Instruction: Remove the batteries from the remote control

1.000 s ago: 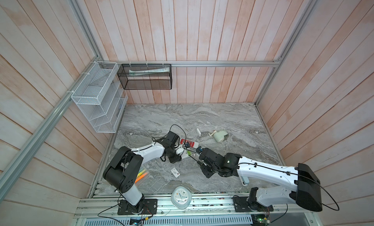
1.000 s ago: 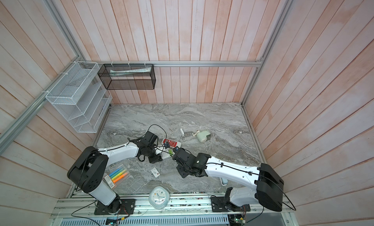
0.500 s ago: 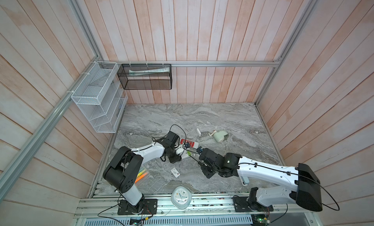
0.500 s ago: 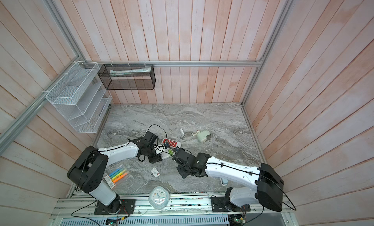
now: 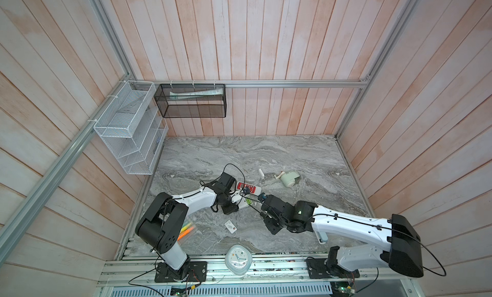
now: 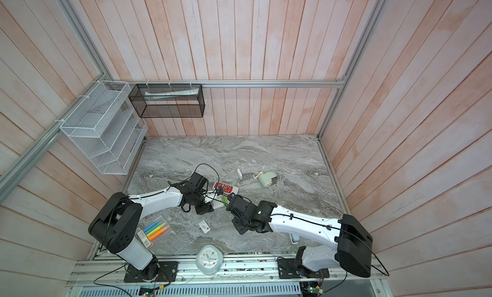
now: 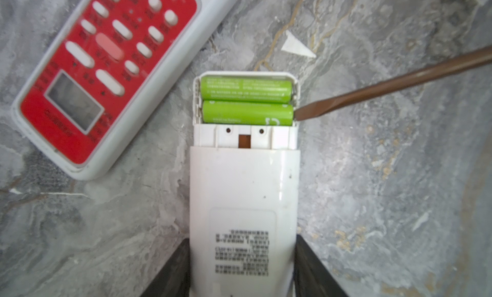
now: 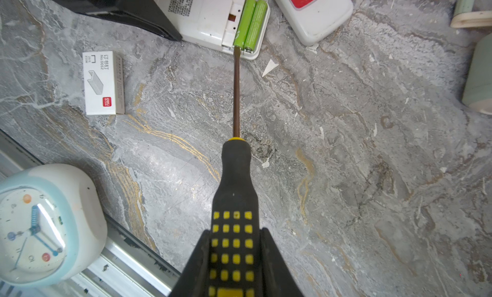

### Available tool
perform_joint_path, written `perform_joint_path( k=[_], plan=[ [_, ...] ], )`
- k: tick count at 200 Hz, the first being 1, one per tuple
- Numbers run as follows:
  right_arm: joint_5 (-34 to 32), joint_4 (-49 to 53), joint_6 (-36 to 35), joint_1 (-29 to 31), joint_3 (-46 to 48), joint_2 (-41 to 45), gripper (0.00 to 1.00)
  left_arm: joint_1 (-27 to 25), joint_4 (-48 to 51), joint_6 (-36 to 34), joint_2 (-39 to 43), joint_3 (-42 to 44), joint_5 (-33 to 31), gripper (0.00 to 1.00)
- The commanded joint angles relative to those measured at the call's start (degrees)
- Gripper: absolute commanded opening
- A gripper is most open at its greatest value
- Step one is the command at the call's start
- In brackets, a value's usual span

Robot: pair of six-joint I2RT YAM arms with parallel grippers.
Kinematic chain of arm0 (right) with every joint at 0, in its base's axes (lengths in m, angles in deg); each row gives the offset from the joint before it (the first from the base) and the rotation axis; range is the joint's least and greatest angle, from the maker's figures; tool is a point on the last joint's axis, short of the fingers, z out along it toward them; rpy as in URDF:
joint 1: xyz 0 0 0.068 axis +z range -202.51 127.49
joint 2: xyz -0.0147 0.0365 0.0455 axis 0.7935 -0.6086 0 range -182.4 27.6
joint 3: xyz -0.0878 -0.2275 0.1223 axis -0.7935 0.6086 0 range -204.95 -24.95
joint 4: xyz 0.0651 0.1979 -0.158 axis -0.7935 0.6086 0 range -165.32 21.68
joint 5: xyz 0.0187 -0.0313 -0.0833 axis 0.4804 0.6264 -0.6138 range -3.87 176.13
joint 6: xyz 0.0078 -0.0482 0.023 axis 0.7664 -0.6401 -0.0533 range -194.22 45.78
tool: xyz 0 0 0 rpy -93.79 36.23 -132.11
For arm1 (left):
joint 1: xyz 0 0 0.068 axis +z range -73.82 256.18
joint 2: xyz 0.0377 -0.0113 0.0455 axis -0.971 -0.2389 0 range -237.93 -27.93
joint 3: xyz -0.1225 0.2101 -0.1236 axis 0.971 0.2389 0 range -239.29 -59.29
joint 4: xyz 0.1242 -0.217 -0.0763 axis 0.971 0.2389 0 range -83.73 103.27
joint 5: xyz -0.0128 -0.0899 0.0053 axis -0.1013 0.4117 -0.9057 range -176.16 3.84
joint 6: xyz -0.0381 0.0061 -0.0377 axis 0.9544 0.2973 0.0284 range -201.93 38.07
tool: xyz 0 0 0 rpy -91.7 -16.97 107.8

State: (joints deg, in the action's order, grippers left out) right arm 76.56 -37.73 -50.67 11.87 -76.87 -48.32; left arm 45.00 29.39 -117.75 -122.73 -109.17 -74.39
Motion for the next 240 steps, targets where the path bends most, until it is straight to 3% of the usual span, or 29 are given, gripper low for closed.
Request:
perform_joint_path(
  k=[1, 92, 173, 240],
  plan=[
    [-1.40, 1.25, -0.27, 0.22, -1.83, -1.30, 0.00, 0.68, 1.32, -0.13, 0.06, 0.66, -2.55, 0.57],
    [-3.53, -2.70, 3.85, 1.76, 1.36, -2.82, 0.00, 0.29, 2.44, -1.00, 0.41, 0.71, -0.03, 0.55],
    [-6.41, -22.98, 10.52, 4.97, 14.27, -1.41, 0.00, -0.64, 2.20, -1.93, 1.11, 2.15, 3.82, 0.54],
    [-8.74, -30.50, 12.42, 5.23, 17.04, -4.13, 0.00, -0.91, 2.69, -1.60, 0.50, 2.25, 5.43, 0.53]
  ],
)
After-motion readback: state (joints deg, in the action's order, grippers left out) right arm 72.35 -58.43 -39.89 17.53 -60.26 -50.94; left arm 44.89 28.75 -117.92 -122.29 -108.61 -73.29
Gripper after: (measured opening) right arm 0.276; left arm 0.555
